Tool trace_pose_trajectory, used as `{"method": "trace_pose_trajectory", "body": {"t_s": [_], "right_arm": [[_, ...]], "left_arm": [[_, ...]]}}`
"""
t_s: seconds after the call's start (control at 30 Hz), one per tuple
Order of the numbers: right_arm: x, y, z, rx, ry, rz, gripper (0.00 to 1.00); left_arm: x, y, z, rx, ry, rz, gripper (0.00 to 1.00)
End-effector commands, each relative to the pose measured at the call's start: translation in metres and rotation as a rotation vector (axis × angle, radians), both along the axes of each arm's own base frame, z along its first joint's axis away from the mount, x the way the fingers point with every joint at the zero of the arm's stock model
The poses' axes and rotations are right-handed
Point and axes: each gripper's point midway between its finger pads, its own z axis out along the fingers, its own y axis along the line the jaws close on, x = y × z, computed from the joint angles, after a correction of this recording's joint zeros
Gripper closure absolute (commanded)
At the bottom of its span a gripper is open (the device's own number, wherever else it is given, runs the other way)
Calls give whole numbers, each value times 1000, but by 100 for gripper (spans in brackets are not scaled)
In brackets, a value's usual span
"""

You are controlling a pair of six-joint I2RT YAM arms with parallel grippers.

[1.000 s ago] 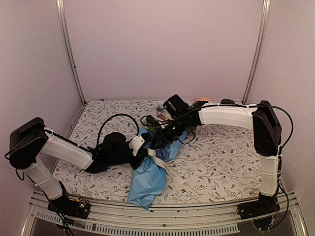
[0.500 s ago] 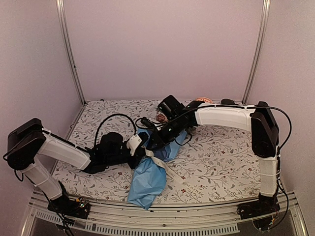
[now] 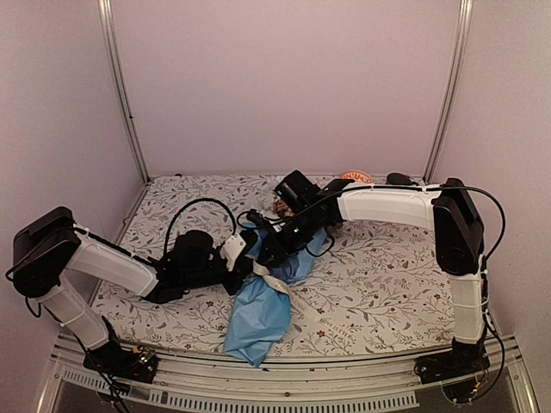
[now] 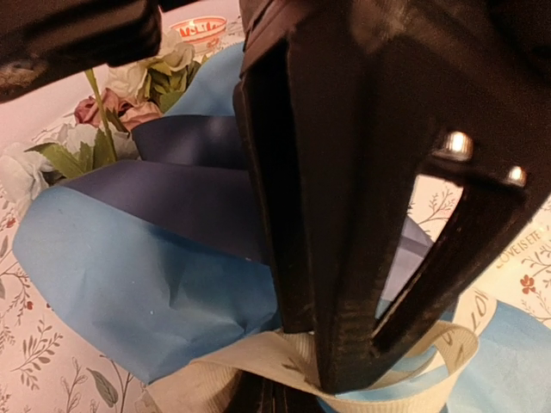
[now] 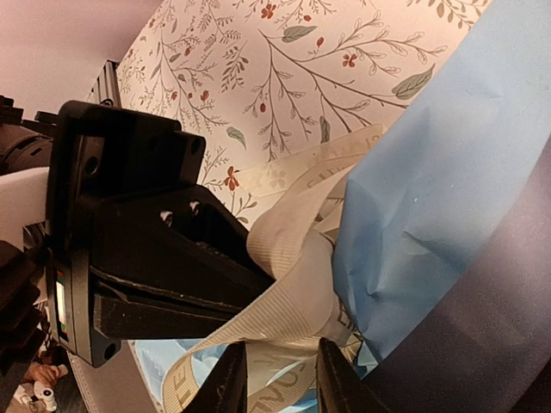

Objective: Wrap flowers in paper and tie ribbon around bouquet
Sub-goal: Cross the half-tied ribbon over the folded bouquet.

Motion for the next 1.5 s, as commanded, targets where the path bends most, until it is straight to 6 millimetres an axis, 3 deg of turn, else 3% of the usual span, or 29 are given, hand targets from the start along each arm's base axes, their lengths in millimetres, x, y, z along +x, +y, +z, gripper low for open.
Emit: {"method": "trace_pose_trajectory", "body": {"t_s": [0.0, 0.3, 0.43, 0.57, 0.7, 0.8, 0.93, 1.23, 1.37, 1.47], "right_arm": [[-3, 7, -4, 15, 20, 17, 68], [1, 10, -11, 8, 19, 2, 62], [1, 11, -7, 15, 13, 0, 83], [4, 9, 1, 19, -8, -9, 89], [4, 7, 11, 33, -21, -10, 88], [0, 7, 26, 73, -11, 11, 76], [6, -1, 36, 91, -20, 0, 78], [15, -9, 26, 56, -26, -41, 78], [22, -14, 11, -1, -38, -66, 80], [15, -12, 3, -4, -14, -25, 84]], "left_arm": [[4, -4, 9, -34, -9, -13, 100], [-1, -6, 16, -78, -7, -35, 100], [-1, -6, 13, -78, 1, -36, 100], [-3, -3, 9, -60, 6, -28, 100], [-2, 4, 5, -43, 5, -6, 100], [-2, 6, 0, -23, 4, -1, 100], [0, 8, -2, -18, 5, 10, 100], [2, -2, -1, -45, 11, -18, 100], [2, -3, -3, -46, 18, -23, 100], [2, -3, -5, -40, 23, -25, 100]]}}
